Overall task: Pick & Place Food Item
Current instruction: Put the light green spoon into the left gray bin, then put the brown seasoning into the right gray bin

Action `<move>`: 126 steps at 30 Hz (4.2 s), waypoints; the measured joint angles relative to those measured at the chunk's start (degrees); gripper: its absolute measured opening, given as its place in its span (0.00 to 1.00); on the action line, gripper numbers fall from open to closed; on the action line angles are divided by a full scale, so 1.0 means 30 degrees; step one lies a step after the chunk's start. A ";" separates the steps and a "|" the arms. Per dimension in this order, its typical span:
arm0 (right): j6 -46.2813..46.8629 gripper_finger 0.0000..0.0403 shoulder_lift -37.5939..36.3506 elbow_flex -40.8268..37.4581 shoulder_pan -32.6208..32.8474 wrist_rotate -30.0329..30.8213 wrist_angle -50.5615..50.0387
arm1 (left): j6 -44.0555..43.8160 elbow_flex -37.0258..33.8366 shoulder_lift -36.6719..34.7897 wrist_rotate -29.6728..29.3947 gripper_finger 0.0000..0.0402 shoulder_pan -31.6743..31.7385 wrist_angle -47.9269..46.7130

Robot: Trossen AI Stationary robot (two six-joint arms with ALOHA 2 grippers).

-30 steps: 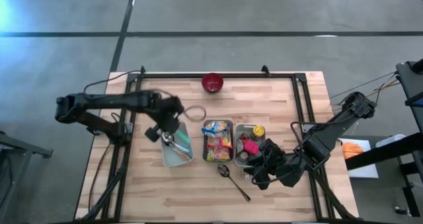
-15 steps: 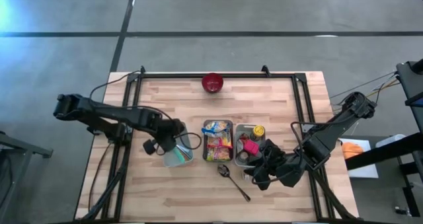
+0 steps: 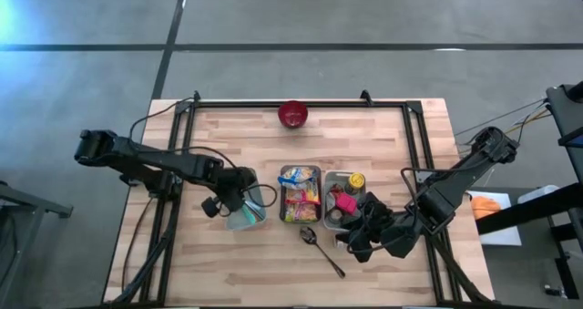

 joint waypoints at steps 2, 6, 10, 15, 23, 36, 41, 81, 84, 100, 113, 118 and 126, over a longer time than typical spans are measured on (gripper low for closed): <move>-0.0003 0.56 0.0000 0.0000 0.0000 0.0007 0.0004 | -0.0831 -0.0124 -0.0007 0.0006 0.04 0.0000 0.0109; 0.0000 0.56 0.0000 0.0000 0.0000 0.0080 -0.0002 | -0.3251 -0.0233 0.0182 0.0002 0.04 0.0036 0.0501; -0.0005 0.56 0.0000 0.0000 0.0000 0.0127 -0.0001 | -0.3823 -0.0233 0.0623 0.0007 0.04 0.0031 0.0570; -0.0015 0.56 0.0022 0.0000 0.0000 0.0138 0.0011 | -0.3816 -0.0196 0.1284 0.0001 0.04 0.0015 0.0532; -0.0027 0.56 0.0291 -0.0044 0.0000 0.0058 -0.0004 | -0.3811 -0.0124 0.1770 0.0015 0.04 0.0015 0.0583; -0.0427 0.56 0.0291 -0.0030 0.0000 -0.0007 0.0004 | -0.3751 -0.0182 0.1816 0.0038 0.13 0.0000 0.0809; -0.0452 0.56 0.0291 -0.0032 0.0000 -0.0007 0.0004 | -0.3751 -0.0196 0.1821 0.0051 0.13 0.0000 0.0848; -0.0379 0.56 0.0299 -0.0035 0.0000 -0.0007 0.0142 | -0.3955 -0.0196 0.1821 0.0060 0.34 0.0000 0.0972; -0.0379 0.56 0.0300 -0.0036 0.0000 -0.0007 0.0154 | -0.3899 -0.0067 0.1845 0.0004 0.42 -0.0008 0.0817; -0.0525 0.56 0.0306 -0.0036 -0.0032 0.0000 0.0568 | -1.0892 0.4328 0.0952 -0.0285 0.58 -0.0021 -0.1036; -0.1731 0.56 0.1404 0.0025 -0.1792 -0.2995 0.0168 | -2.6029 0.5945 -0.1124 -0.2483 0.58 -0.2627 0.1558; -0.2018 0.56 0.3627 0.0987 -0.1809 -0.4770 -0.0075 | -2.8347 0.5916 -0.1508 -0.4498 0.58 -0.4681 0.1492; -0.2615 0.55 0.8300 0.5167 -0.1807 -0.6193 -0.4669 | -2.9485 0.5916 -0.1606 -0.4454 0.58 -0.4848 0.1399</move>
